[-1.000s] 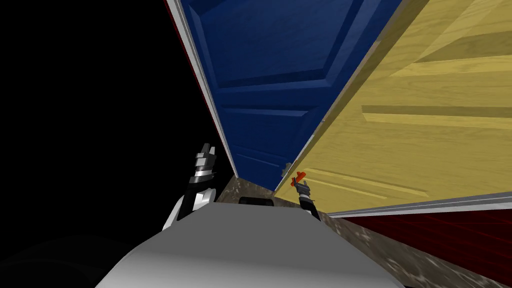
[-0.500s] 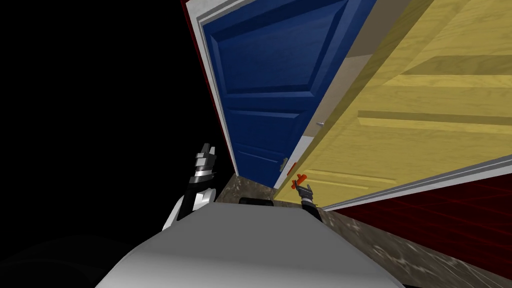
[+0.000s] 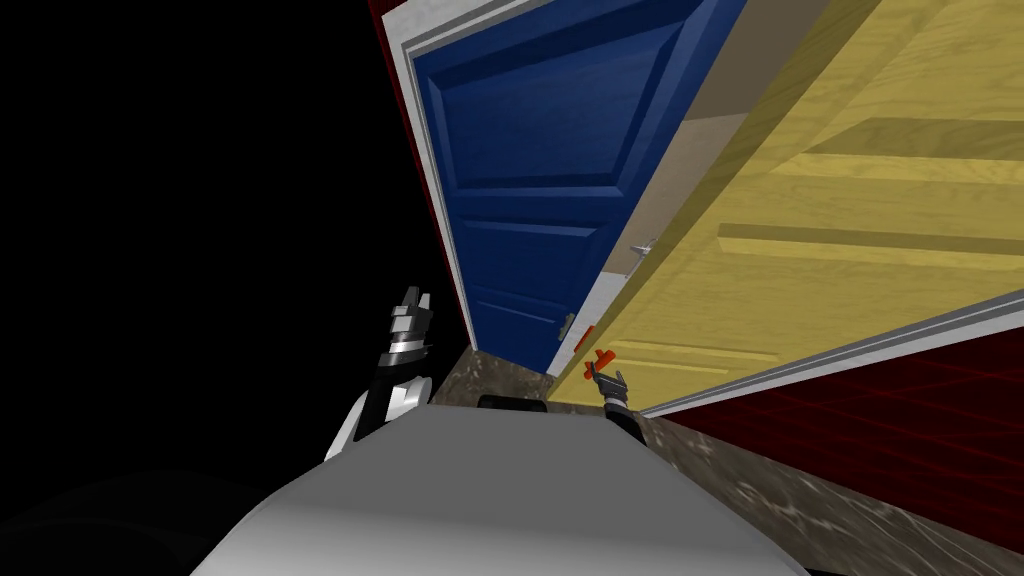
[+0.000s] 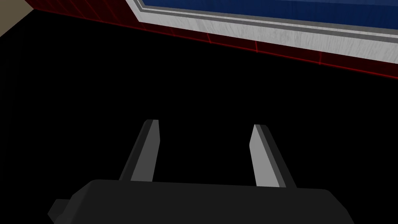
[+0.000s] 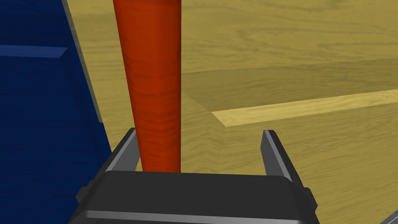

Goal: Pull the door open

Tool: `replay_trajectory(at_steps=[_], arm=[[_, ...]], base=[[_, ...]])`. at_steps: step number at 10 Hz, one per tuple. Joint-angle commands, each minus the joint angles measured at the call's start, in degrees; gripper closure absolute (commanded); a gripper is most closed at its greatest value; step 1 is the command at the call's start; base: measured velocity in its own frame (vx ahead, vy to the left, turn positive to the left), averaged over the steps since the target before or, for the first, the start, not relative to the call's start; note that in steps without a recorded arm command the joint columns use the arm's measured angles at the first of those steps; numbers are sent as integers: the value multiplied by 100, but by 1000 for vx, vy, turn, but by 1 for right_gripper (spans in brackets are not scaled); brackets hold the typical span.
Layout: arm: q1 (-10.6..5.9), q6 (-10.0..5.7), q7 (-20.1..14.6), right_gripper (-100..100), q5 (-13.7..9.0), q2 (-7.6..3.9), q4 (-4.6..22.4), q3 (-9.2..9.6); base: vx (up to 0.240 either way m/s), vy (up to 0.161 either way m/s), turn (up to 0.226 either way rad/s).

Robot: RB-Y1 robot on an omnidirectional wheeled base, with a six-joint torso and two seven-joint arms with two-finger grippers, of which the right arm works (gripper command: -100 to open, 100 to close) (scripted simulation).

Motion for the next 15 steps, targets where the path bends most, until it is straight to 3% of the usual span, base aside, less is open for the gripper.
replay_trajectory(at_steps=[1, 5, 6, 7, 15], arm=[[116, 43, 41, 100, -71, -131, 38, -163], [116, 43, 41, 100, -71, -131, 38, -163], [65, -208, -158, 100, 116, -92, -51, 186], [78, -246, -199, 100, 142, -119, -65, 229], [345, -996, -1013, 100, 647, -656, -347, 1085]], base=[[4, 7, -7], [5, -5, 3], [-130, -39, 257], [-204, -74, 261], [-213, -83, 195]])
